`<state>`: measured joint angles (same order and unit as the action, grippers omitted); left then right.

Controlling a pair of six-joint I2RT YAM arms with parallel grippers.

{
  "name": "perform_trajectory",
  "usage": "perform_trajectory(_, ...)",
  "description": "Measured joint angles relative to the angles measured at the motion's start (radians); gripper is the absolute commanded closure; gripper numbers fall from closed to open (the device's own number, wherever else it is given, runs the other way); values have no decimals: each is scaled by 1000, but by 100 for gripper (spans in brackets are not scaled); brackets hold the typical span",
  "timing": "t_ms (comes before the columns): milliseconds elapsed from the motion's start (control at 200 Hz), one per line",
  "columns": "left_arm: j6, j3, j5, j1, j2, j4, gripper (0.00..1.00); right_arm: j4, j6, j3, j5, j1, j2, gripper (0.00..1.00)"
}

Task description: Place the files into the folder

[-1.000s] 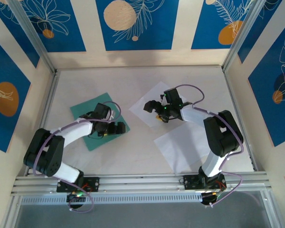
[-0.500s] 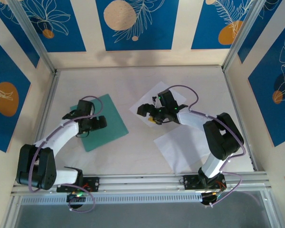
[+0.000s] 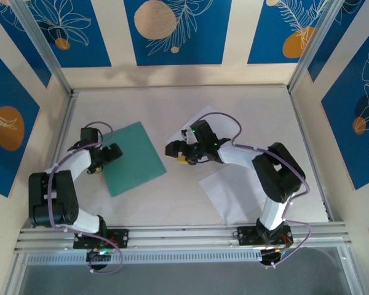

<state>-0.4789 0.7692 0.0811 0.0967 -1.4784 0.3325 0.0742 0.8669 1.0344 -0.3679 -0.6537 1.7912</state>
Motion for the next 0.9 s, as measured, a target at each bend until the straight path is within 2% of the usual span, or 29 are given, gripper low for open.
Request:
perform_trajectory(215,37,30,122,6,-73,-38,0,1,0,124,-24,-45,127,15)
perform_trajectory(705,54,91,178,24,-130,16,0,-129,-50,301,24,-58,239,16)
perform_trajectory(900,64,98,186,25,-135,24,0,-171,-70,323,49,-67,276,16)
